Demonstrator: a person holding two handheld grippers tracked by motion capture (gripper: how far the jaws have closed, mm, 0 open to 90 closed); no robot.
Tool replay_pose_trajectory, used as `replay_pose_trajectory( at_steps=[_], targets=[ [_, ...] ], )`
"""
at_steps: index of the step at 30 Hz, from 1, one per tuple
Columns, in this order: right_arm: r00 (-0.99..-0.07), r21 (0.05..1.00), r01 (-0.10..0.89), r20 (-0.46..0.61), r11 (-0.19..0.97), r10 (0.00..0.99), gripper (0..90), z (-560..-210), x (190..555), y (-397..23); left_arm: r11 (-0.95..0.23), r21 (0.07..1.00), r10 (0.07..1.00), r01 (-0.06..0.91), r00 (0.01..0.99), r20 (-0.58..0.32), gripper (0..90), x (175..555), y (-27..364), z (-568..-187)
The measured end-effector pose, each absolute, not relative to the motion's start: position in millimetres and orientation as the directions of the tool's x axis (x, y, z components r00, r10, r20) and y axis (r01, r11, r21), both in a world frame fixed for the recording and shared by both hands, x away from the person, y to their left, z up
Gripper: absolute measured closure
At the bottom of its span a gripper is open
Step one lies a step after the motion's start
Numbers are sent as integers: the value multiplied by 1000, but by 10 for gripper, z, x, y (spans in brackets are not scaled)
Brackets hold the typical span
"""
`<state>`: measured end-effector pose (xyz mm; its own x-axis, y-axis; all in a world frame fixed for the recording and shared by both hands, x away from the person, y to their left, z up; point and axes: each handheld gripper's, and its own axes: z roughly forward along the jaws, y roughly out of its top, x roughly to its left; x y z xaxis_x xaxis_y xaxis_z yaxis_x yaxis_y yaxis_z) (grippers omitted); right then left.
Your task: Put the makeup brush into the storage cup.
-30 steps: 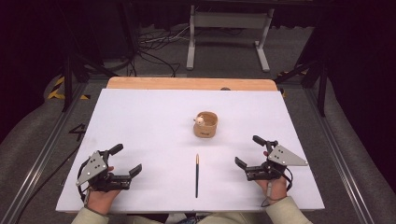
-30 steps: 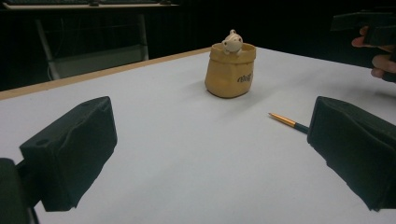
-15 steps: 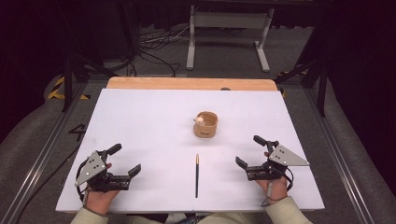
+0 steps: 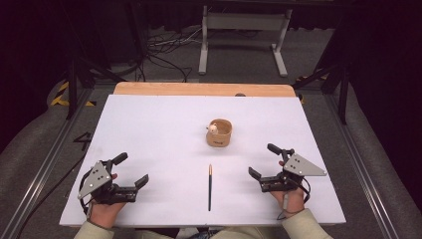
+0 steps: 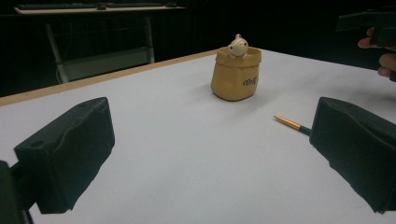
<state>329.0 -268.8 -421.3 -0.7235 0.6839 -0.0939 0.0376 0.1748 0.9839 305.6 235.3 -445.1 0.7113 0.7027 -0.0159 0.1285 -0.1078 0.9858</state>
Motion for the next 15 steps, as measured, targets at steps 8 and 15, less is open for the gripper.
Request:
replay_pose_trajectory(
  at_steps=[8, 15],
  targets=[
    [-761, 985, 36, -82, 168, 644, 47, -4143, 3277, -2514, -109, 986, 700, 128, 714, -15, 8, 3073, 2339, -4451],
    [-777, 982, 31, -94, 186, 622, 58, -4047, 3262, -2355, -107, 986, 700, 130, 714, -18, 8, 3080, 2340, -4447]
  ],
)
